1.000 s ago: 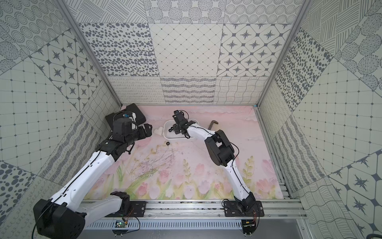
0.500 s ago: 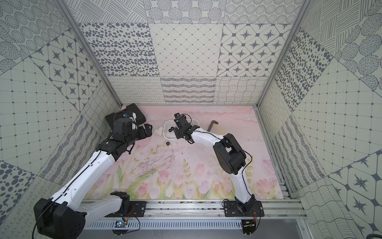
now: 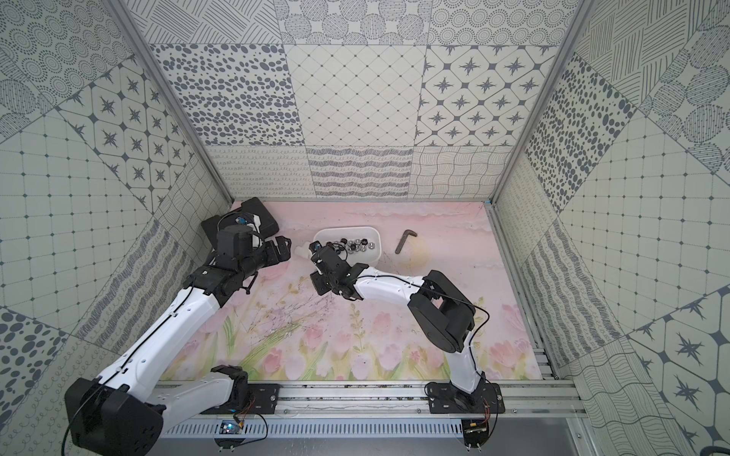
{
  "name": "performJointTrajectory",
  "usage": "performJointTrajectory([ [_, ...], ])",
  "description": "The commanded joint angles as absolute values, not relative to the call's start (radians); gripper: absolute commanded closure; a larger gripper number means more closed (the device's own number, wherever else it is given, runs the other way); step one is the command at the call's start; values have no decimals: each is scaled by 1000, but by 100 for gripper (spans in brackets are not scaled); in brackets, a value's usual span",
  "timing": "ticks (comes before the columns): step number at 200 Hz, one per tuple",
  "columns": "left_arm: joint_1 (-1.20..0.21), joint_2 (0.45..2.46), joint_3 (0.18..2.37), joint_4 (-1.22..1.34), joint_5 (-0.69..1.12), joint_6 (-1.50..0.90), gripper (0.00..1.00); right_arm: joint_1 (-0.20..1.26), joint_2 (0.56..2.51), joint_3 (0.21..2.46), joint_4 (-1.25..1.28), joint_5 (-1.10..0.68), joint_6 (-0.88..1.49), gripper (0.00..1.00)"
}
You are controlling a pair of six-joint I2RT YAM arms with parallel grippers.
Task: Put the nuts on the desktop into the storage box
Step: Place the nut in the storage box, then pick up the nut from the center of the board.
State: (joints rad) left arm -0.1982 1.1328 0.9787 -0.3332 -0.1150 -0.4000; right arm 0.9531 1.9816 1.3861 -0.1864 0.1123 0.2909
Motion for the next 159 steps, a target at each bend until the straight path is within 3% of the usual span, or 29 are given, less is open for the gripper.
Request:
performJointTrajectory([
  [1, -200, 1128, 977, -356, -126, -394, 1, 953, 2041, 1399, -169, 128, 341, 53],
  [90, -199, 1135, 969, -350, -128, -394, 1, 948, 2202, 1515, -229, 248, 364, 42],
  [159, -199, 1132, 966, -346, -128, -396, 1, 933, 2277, 1604, -229, 243, 359, 41],
])
